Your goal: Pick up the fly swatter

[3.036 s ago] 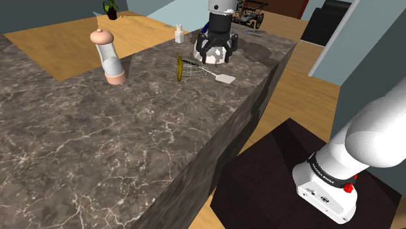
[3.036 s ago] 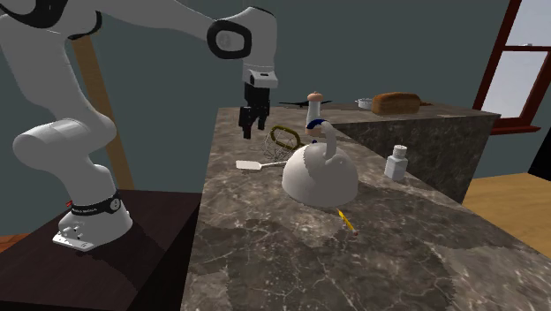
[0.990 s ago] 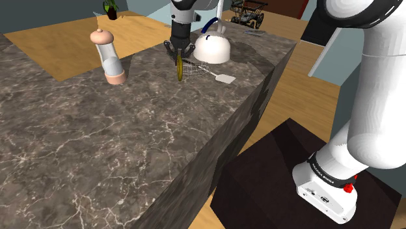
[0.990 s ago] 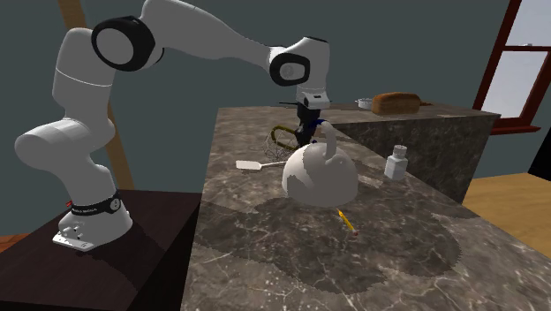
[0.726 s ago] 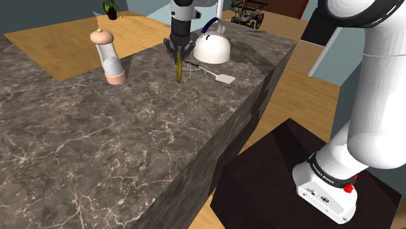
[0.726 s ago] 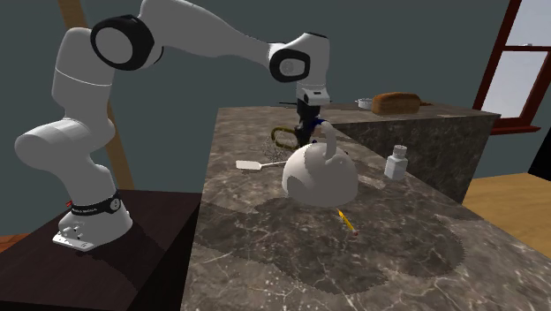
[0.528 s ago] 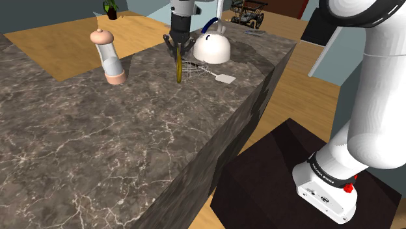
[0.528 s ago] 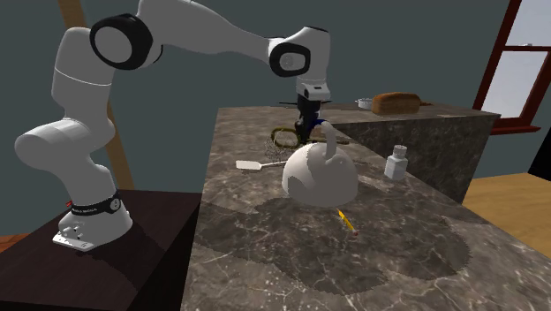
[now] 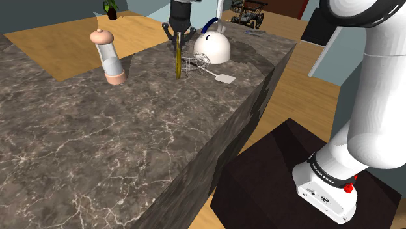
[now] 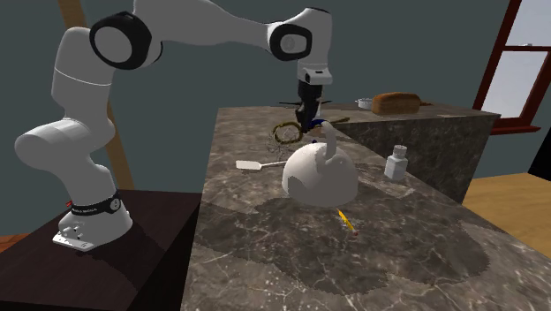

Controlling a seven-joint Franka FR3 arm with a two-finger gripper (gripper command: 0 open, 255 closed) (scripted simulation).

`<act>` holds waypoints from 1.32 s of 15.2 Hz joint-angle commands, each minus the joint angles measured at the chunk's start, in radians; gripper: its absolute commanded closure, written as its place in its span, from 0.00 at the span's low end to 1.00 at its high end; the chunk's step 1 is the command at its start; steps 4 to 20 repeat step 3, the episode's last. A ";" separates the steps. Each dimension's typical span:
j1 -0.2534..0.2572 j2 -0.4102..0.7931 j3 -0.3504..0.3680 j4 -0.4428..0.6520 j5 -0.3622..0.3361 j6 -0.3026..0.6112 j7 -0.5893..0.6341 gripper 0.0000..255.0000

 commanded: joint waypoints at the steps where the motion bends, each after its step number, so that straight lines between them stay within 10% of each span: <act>1: 0.002 0.002 0.001 0.030 -0.001 -0.028 0.004 1.00; 20: 0.002 0.002 0.001 0.032 -0.001 -0.030 0.005 1.00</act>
